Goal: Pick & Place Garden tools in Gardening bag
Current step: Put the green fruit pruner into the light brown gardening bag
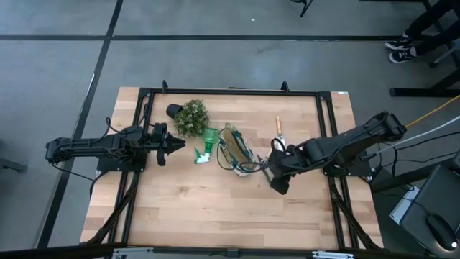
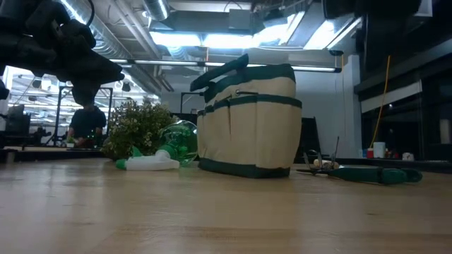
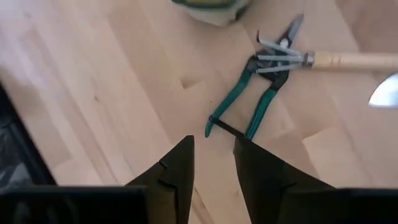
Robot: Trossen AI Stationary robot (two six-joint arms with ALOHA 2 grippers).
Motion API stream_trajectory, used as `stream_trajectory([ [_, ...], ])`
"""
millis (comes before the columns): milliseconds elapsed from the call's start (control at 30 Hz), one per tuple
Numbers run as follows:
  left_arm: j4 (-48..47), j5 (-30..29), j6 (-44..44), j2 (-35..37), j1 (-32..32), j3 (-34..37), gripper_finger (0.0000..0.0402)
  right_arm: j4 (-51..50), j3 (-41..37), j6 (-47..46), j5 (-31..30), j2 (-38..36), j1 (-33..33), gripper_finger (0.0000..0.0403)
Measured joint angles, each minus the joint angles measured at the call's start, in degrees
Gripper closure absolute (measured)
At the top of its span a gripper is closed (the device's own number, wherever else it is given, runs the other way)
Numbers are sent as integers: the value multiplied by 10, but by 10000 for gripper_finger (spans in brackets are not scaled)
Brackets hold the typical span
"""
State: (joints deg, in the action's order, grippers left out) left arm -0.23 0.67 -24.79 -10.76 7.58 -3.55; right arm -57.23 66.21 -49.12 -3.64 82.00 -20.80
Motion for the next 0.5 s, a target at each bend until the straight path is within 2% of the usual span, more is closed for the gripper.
stream_trajectory([
  [133,0,0,0,0,0,0,329,23,-47,-33,0,0,0,273],
  [367,0,0,0,0,0,0,329,75,-129,-77,-2,0,0,196],
  [500,0,0,0,0,0,0,329,132,-174,-88,-14,0,0,170],
])
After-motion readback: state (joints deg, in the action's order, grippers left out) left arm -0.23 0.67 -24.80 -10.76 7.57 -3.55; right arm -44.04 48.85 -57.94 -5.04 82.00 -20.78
